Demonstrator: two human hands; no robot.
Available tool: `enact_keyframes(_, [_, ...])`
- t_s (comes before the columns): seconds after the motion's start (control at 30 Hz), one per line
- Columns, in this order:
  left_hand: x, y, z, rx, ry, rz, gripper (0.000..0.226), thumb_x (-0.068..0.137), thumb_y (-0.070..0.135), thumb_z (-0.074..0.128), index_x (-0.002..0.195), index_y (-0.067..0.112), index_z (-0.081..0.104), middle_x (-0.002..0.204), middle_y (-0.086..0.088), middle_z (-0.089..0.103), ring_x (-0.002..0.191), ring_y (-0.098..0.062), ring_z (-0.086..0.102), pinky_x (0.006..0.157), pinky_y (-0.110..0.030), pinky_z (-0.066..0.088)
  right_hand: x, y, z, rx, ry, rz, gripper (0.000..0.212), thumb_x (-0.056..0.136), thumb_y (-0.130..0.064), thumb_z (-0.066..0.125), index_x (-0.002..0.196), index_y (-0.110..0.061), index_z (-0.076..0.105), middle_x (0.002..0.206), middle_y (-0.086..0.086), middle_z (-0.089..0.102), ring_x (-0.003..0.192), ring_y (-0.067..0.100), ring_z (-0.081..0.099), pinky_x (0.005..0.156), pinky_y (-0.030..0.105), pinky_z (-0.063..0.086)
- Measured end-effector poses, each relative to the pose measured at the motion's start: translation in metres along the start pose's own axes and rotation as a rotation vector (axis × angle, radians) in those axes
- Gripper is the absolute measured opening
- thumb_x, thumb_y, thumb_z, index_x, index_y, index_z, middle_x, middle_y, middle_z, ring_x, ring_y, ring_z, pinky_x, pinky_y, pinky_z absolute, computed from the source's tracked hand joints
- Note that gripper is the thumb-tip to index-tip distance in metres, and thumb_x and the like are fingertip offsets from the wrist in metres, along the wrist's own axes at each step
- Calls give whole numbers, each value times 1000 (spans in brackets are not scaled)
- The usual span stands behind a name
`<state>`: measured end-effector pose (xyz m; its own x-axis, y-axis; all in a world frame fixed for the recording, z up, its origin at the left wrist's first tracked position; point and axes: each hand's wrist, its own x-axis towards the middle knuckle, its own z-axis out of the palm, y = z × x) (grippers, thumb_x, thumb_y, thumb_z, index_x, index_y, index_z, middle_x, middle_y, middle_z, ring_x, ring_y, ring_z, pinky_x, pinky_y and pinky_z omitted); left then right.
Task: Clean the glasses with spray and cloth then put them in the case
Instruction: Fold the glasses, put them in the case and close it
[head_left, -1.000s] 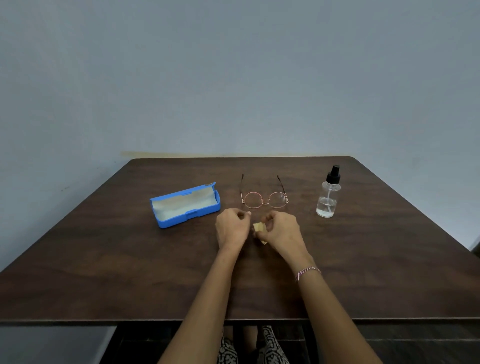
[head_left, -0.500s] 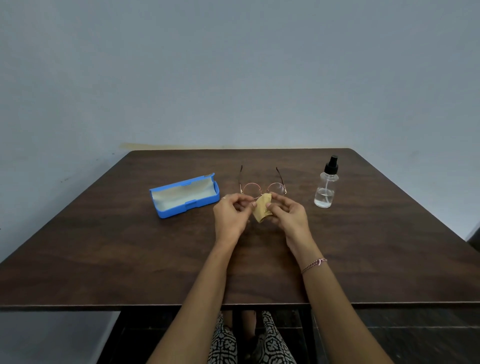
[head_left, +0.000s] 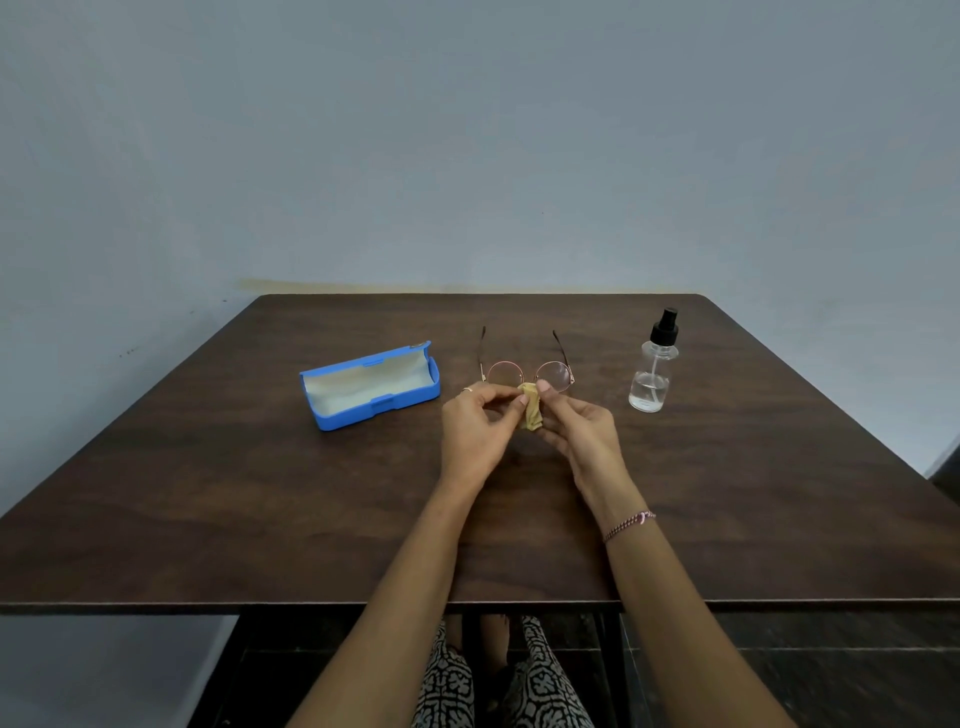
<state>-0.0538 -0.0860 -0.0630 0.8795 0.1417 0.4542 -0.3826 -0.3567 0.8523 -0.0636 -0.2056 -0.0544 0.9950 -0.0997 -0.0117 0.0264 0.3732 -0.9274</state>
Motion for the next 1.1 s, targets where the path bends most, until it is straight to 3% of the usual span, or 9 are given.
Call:
enact_keyframes(0.13, [-2,4,-1,0,-17,34,14,81,26,72,89,15,75,83,4,70,77,-2,64,70,-16,51,2,4,-2,-77,70,-23,19,85,-16,66,94,1,69,93,23,69,83,25,66,71,28,56])
enact_keyframes(0.27, [-4,7,0,-19,-26,22,19,75,32,76,87,18,72,83,7,69,78,-1,64,70,-12,50,-2,0,1,-78,73,-62,9,87,-8,61,81,-7,67,81,11,71,69,16,68,65,25,57])
enact_keyframes(0.4, [-6,8,1,-45,8,23,17,72,22,80,86,19,71,84,6,69,79,0,64,73,-9,48,-6,-4,4,-83,51,-102,16,85,-2,58,71,-9,61,90,14,70,76,20,66,69,30,56])
enact_keyframes(0.53, [-6,8,-2,-41,38,-3,13,74,22,78,85,22,72,86,5,70,86,-3,64,78,-11,48,-8,-5,10,-60,57,-116,13,87,-5,59,75,-9,63,85,10,70,73,16,66,68,25,55])
enact_keyframes(0.67, [-9,14,-12,-175,49,-168,7,80,15,73,86,17,69,86,2,70,81,-3,65,73,-14,52,-7,-8,14,62,86,-46,10,90,-9,57,81,-10,62,78,4,71,70,14,67,66,26,55])
enact_keyframes(0.8, [-8,17,-34,-466,117,-465,3,91,12,59,89,13,58,95,-5,65,90,-18,65,68,-32,60,-1,-13,20,78,115,31,12,93,-11,54,84,-9,61,81,6,66,73,17,64,57,23,57])
enact_keyframes(0.9, [-3,14,-60,-513,158,-618,7,95,17,51,91,13,55,108,-11,60,97,-27,66,58,-31,60,5,-16,25,3,83,68,12,95,-11,52,88,-7,61,88,10,65,76,18,63,53,21,56])
enact_keyframes(1.0, [3,13,-85,-569,202,-698,8,94,21,52,92,14,53,106,-13,63,92,-28,68,55,-31,59,12,-14,37,-75,36,109,16,96,-12,50,103,-2,61,100,12,64,80,17,62,50,19,54])
enact_keyframes(1.1, [10,11,-102,-556,267,-683,24,87,24,66,101,8,54,99,-10,62,87,-22,67,53,-29,59,16,-7,55,-78,-10,161,19,93,-16,57,108,-5,59,100,9,64,82,15,62,51,20,54])
